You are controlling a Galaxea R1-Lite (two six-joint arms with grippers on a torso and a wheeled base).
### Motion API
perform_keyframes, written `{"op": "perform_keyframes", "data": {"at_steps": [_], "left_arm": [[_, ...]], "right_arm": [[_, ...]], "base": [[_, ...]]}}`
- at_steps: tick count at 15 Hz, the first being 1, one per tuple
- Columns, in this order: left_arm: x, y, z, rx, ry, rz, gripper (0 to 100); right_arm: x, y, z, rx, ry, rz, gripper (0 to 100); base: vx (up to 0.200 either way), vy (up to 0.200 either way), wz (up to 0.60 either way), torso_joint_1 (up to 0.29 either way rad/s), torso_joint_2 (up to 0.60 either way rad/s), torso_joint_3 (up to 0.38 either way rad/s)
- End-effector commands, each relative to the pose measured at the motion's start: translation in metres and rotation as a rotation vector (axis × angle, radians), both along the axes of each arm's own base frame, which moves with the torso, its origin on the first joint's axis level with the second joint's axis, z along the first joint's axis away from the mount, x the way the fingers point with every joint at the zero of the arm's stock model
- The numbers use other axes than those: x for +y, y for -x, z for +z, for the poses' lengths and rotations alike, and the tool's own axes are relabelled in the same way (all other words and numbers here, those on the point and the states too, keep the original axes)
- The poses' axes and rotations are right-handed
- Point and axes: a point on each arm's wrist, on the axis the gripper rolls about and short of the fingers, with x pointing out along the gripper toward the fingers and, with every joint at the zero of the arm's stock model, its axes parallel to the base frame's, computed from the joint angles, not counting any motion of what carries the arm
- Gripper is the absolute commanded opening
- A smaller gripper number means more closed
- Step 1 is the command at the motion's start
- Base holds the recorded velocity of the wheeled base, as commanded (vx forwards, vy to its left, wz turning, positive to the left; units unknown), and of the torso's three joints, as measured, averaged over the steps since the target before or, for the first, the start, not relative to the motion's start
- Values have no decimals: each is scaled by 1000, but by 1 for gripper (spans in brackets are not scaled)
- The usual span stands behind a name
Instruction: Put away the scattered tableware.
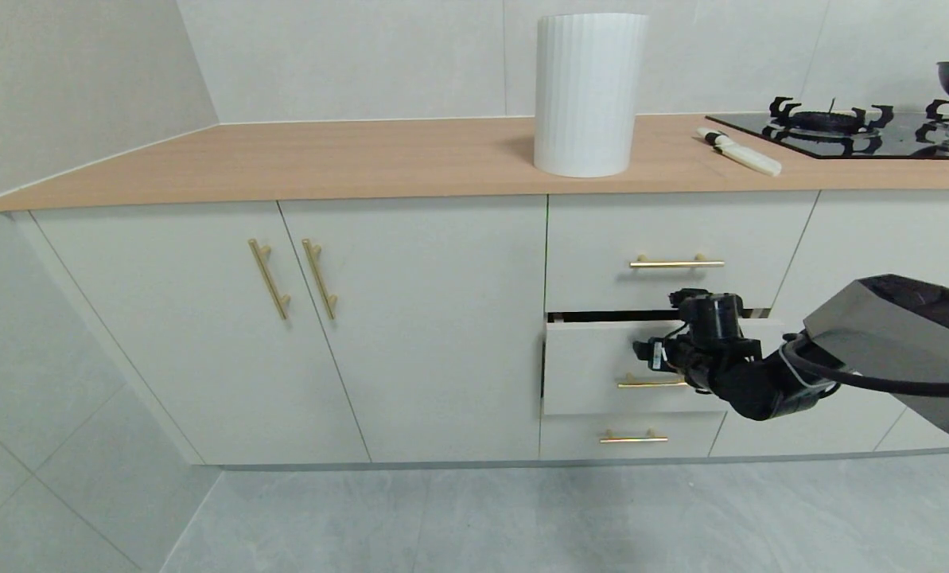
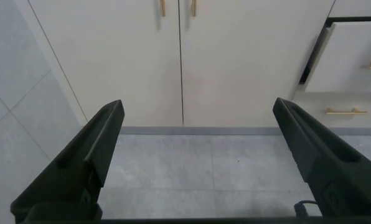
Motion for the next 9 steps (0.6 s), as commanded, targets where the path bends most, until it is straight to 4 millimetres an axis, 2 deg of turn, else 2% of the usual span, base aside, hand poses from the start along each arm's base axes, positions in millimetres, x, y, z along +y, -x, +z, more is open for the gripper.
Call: {"op": "perform_keyframes", "data": {"at_steps": [1,8,9], "left_arm": [[0,0,0,1,0,0,100],[0,0,0,1,1,0,100],[0,0,0,1,0,0,100]], "right_arm": [[-2,-3,-6,-6,-3,-6,100],[-3,-11,-18,-16,-15,-18,100],[-5,-16,-19,-30,-38,-33,100]], "base": [[0,0,0,0,0,0],[0,0,0,0,0,0],[0,0,0,0,0,0]]}}
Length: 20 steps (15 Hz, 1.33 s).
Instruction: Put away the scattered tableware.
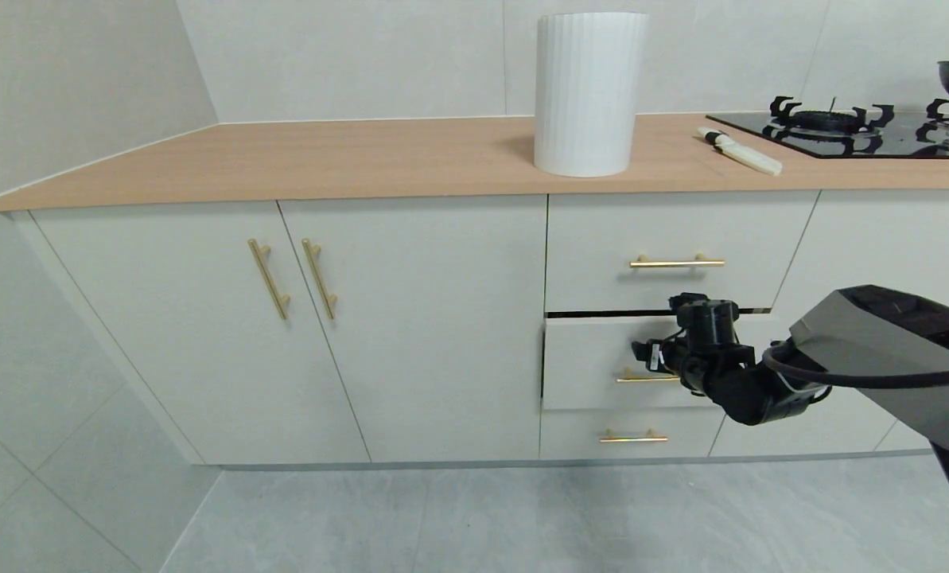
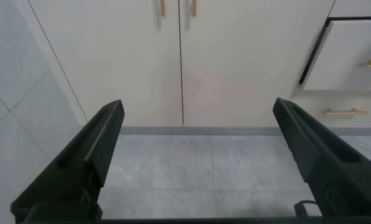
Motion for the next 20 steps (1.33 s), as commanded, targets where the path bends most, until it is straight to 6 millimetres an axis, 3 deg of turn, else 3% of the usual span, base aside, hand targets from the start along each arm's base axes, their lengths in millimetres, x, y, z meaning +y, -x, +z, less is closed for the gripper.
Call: {"op": "perform_keyframes", "data": {"at_steps": [1,6,13,15,20], "left_arm": [[0,0,0,1,0,1,100],[0,0,0,1,0,1,100],[0,0,0,1,0,1,100],[0,0,0,1,1,1,100],[0,0,0,1,0,1,100]], "right_arm": [[-3,-10,-6,-16,-25,-21,100],[-12,-30,-6,-70,-85,-76,100],[-14,-29,-1,-77,-97,-85,100],[-15,-20,3,-60,-96,-77,100],[-18,35,39,60,-113,136,100]], "base": [[0,0,0,0,0,0],[0,0,0,0,0,0],[0,0,0,0,0,0],[0,0,0,0,0,0],[0,0,0,0,0,0]]}}
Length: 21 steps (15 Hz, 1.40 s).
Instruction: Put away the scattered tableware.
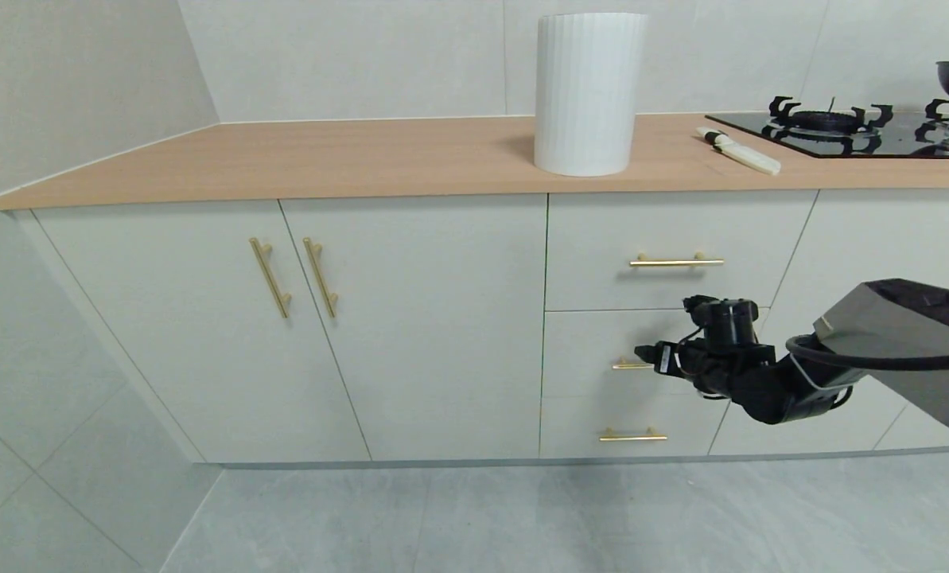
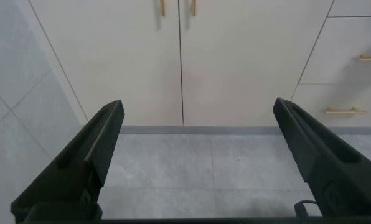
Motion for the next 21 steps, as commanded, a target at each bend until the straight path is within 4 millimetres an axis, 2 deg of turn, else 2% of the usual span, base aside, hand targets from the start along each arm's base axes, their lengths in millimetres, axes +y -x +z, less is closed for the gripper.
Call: {"op": "perform_keyframes", "data": {"at_steps": [1,4,5,7,10,11,12,13,14,15,16,19,21], "left_arm": [[0,0,0,1,-1,0,100],[0,0,0,1,1,0,100],[0,0,0,1,1,0,100],[0,0,0,1,-1,0,100],[0,0,0,3,-1,0,100],[0,0,0,1,1,0,100],[0,0,0,1,-1,0,100],[0,0,0,1,1,0,100],[0,0,0,1,1,0,100],[0,0,0,1,1,0,100],[0,0,0,1,1,0,100],[0,0,0,1,-1,0,100],[0,0,0,1,1,0,100]], "right_arm": [[0,34,44,-19,7,52,100],[-5,95,93,-77,16,26,100],[-7,111,104,-97,22,10,100],[-19,170,141,-225,22,-61,100],[-41,250,174,-405,105,-72,100],[-48,275,179,-456,160,-62,100],[-52,290,181,-491,191,-60,100],[-62,320,184,-560,246,-73,100],[-70,341,185,-588,278,-128,100],[-74,350,186,-594,289,-155,100],[-84,383,184,-610,303,-215,100],[-94,438,166,-620,335,-297,100],[-93,468,147,-644,333,-261,100]], "base": [[0,0,0,0,0,0],[0,0,0,0,0,0],[0,0,0,0,0,0],[0,0,0,0,0,0],[0,0,0,0,0,0],[0,0,0,0,0,0],[0,0,0,0,0,0],[0,0,0,0,0,0],[0,0,0,0,0,0],[0,0,0,0,0,0],[0,0,0,0,0,0],[0,0,0,0,0,0],[0,0,0,0,0,0]]}}
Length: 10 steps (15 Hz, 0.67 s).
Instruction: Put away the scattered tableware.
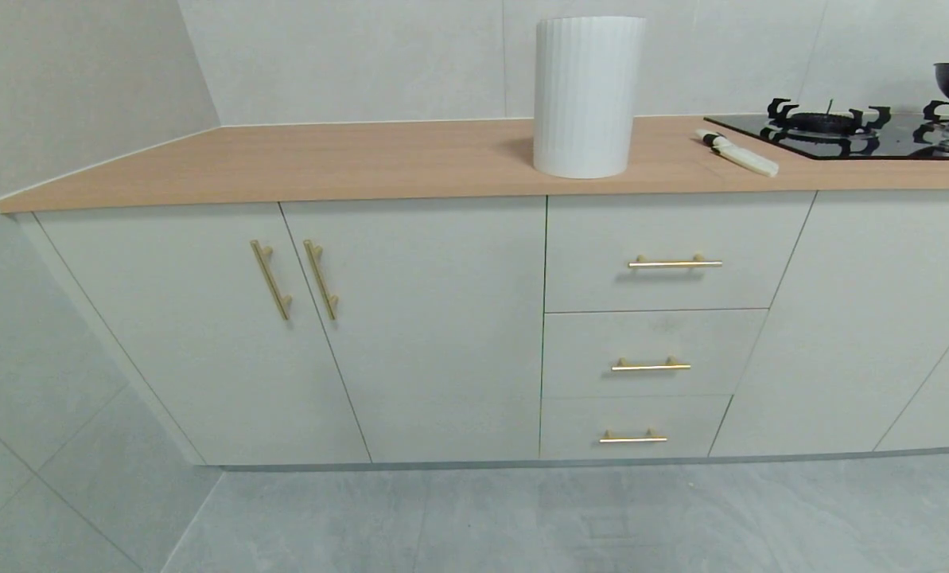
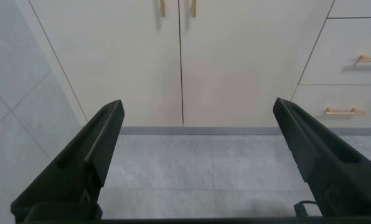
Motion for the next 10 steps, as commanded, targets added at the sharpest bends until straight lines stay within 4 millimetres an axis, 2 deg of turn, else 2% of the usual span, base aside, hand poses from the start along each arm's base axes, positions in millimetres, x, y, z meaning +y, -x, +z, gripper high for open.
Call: {"op": "perform_keyframes", "data": {"at_steps": [1,3,4,7,9,10], "left_arm": [[0,0,0,1,-1,1,100],[0,0,0,1,1,1,100],[0,0,0,1,1,1,100],[0,0,0,1,1,1,100],[0,0,0,1,1,1,100],[0,0,0,1,1,1,100]], "right_arm": [[-3,65,-28,-119,14,-29,100],[-2,85,-46,-139,17,-31,100],[-2,88,-52,-138,17,-11,100],[-1,80,-66,-91,-28,17,100],[1,65,-94,6,-30,89,100],[1,63,-99,15,-31,102,100]], "base": [[0,0,0,0,0,0],[0,0,0,0,0,0],[0,0,0,0,0,0],[0,0,0,0,0,0],[0,0,0,0,0,0],[0,0,0,0,0,0]]}}
